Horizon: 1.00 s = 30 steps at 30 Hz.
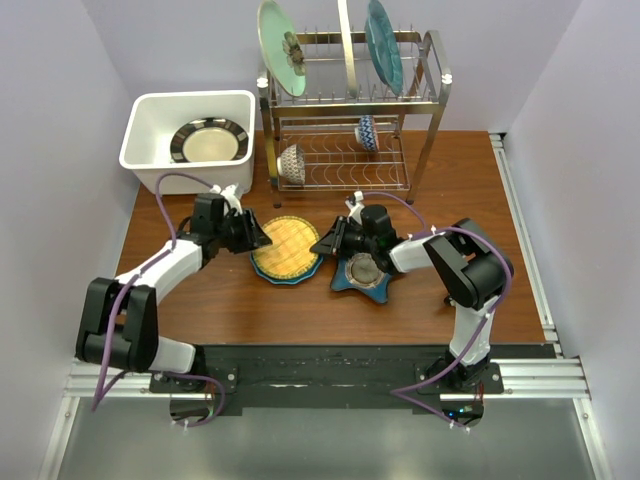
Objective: Place the plates into the plastic bin on the countertop
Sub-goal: Pick up the plate at the center of the board.
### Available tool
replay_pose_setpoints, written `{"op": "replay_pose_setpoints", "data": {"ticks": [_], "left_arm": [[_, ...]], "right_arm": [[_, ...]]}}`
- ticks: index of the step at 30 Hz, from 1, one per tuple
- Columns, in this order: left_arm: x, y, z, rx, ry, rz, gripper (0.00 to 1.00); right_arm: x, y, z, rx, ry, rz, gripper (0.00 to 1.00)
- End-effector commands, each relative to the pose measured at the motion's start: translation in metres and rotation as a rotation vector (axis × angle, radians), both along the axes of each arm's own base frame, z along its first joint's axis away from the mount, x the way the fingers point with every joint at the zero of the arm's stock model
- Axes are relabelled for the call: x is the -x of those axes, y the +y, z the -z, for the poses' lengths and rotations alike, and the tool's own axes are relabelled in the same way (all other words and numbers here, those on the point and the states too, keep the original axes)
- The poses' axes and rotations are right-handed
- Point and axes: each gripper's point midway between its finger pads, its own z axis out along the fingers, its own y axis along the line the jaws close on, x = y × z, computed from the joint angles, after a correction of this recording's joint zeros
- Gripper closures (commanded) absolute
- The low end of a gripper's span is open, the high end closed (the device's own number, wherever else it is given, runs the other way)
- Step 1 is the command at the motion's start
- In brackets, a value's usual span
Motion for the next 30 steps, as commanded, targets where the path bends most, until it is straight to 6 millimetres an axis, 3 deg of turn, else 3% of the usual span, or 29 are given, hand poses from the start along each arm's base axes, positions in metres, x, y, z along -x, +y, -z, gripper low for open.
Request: {"op": "replay_pose_setpoints", "data": {"ticks": [1,6,16,30], "left_arm": [[-0.007,-0.025,-0.039,0.134,-0.144,0.084,0.55],[-0.008,-0.02,-0.042,0.118,-0.158,0.062,0.55],[-0.01,-0.004,-0.095,0.078,-0.338,-0.013,0.45],[-0.001,-0.006,-0.094,0.087,-0.325,0.007,0.41]], "right_arm": [[0.003,0.007,-0.009,-0.045,-0.035,-0.031,0.88],[0.005,0.002,-0.024,-0.051,-0.068,-0.015,0.99],[0.003,-0.011,-0.063,-0.041,-0.136,0.029,1.0],[0.0,-0.036,-0.102,-0.174,-0.17,0.025,1.0]]}}
